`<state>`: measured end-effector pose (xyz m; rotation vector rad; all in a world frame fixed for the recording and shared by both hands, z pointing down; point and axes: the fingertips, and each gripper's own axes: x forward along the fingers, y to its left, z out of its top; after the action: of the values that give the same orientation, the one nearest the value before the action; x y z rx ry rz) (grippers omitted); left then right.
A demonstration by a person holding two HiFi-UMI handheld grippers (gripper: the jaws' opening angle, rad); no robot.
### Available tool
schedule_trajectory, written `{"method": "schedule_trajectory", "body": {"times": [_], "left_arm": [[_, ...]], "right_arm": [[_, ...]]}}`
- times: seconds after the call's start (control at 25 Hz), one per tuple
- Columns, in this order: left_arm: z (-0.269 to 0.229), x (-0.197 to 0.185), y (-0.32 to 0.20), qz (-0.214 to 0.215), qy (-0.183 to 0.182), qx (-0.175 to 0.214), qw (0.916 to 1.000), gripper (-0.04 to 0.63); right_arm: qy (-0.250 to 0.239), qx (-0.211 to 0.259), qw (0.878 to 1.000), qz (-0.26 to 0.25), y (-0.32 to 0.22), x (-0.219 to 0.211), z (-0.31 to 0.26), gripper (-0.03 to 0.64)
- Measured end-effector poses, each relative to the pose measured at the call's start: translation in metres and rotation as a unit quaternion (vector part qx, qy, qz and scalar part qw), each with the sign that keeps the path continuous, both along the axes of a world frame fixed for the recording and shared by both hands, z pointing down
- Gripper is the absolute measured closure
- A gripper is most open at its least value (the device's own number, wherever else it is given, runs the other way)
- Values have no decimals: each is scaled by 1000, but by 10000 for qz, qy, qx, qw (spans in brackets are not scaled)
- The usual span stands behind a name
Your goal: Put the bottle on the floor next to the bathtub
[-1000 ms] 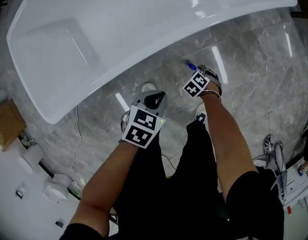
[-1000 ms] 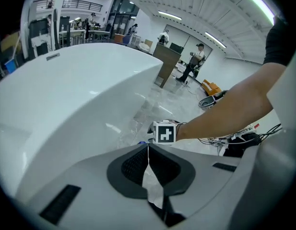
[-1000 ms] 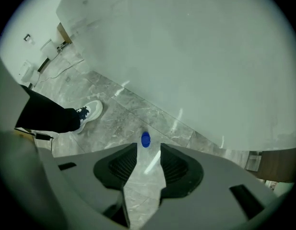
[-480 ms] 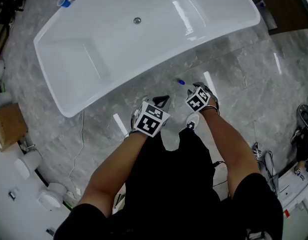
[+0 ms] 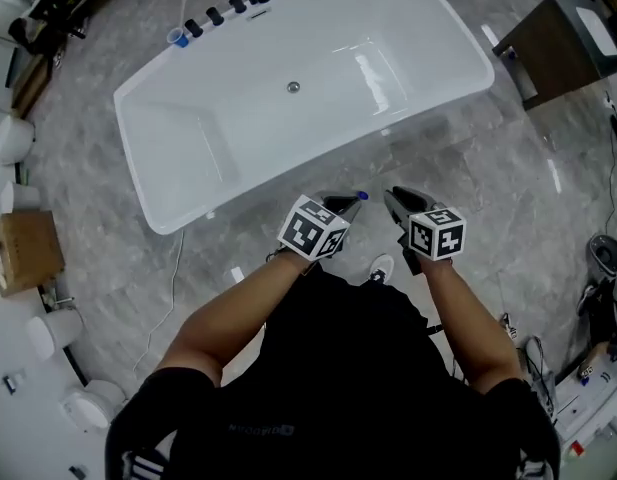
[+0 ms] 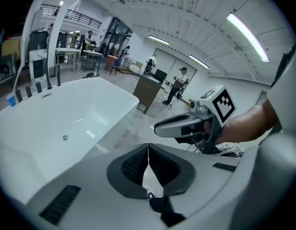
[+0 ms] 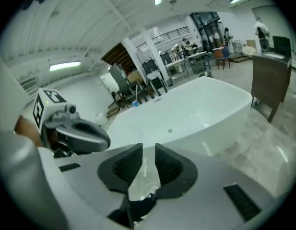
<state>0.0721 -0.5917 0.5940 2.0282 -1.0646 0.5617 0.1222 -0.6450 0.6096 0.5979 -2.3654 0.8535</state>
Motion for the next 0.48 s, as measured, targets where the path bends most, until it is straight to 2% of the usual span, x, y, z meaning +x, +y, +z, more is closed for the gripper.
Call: {"method": "schedule_trajectory", "body": {"times": [0.16,0.24,0.36,0.48], "left_arm": [[-45,20,17,108,-8,410,9991,577],[-64,26,25,33,-30,624,9980,577],[-91,35,30,-367,63,910,9952,578],[-112,44,32,-916,214,1161,9888,577]], "right_arm": [[-871,199,9955,299,8,24,-79,554],[-1284,212,9908,358,15,37,-109,563],[-1884,-79,9809,480,28,64,-135,572],[-2289,-330,9714,541,40,98,-147,578]]}}
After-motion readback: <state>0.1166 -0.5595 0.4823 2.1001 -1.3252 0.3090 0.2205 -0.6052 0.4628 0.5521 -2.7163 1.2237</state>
